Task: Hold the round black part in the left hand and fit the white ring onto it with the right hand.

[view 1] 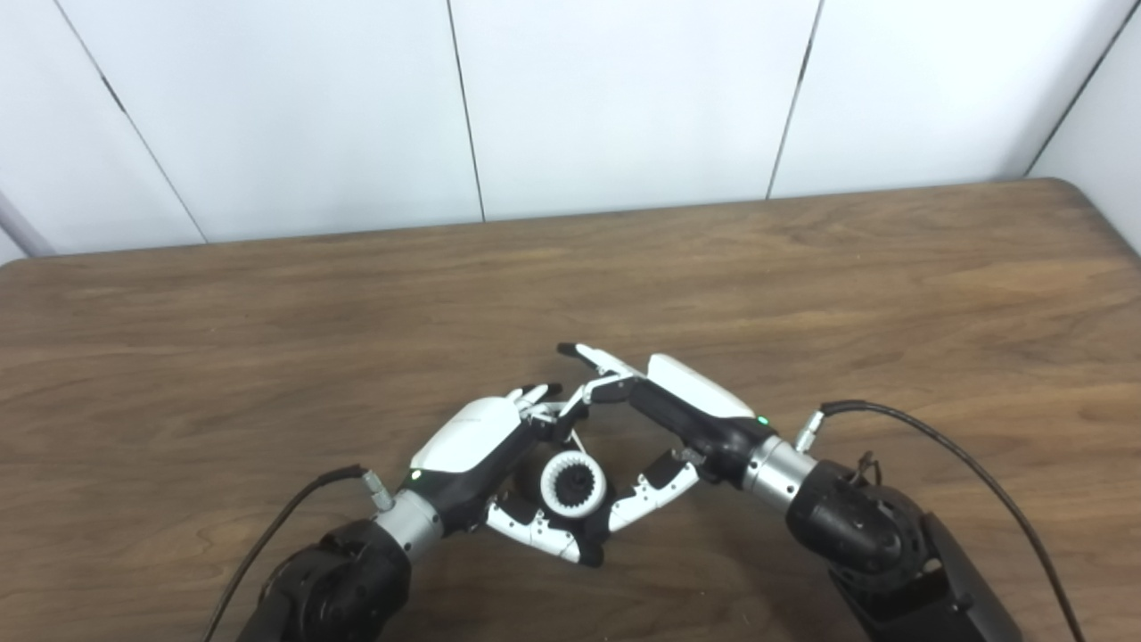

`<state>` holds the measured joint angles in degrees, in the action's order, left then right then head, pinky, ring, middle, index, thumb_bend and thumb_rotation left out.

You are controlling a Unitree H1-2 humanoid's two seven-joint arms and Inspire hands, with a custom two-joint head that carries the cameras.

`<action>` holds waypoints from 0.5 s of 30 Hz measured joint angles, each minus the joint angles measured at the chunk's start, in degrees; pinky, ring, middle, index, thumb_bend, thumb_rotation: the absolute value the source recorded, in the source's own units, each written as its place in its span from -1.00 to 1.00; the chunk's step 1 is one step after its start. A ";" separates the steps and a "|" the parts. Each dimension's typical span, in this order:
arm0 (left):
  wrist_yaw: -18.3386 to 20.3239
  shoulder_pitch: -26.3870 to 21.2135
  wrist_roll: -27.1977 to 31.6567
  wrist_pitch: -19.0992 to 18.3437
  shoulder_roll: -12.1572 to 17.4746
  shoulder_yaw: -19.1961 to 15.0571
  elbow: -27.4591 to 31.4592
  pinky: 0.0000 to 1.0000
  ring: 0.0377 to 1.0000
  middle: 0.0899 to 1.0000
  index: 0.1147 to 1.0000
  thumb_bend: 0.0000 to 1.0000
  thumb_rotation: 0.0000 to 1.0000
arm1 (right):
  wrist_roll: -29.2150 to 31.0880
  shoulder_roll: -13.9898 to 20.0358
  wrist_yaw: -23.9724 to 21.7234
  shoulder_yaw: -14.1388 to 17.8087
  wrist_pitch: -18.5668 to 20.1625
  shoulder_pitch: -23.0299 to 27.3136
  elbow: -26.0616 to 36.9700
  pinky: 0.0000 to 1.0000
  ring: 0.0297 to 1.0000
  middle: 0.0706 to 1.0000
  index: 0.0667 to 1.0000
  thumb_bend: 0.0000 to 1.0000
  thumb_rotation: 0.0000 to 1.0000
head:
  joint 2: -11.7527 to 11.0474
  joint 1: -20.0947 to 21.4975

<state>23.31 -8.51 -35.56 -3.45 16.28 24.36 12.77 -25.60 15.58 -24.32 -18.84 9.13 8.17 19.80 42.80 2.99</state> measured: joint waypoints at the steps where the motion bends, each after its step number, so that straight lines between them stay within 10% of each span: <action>1: 0.00 0.00 0.03 0.01 0.02 -0.01 0.00 1.00 1.00 0.75 -0.18 0.04 -0.89 | 0.05 0.12 0.00 0.23 0.01 -0.08 0.01 0.63 1.00 1.00 0.20 0.81 -0.50 | 0.00 0.00; 15: 0.00 0.01 0.36 0.18 0.15 -0.12 -0.04 1.00 1.00 0.75 -0.18 0.04 -0.89 | 0.55 1.39 -0.45 0.89 2.08 -0.17 1.16 0.69 1.00 1.00 0.24 0.83 -0.54 | -0.26 0.53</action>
<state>23.30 -8.50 -35.20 -3.27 16.44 24.24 12.73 -25.05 16.97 -24.77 -17.94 11.21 8.00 20.97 42.54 3.51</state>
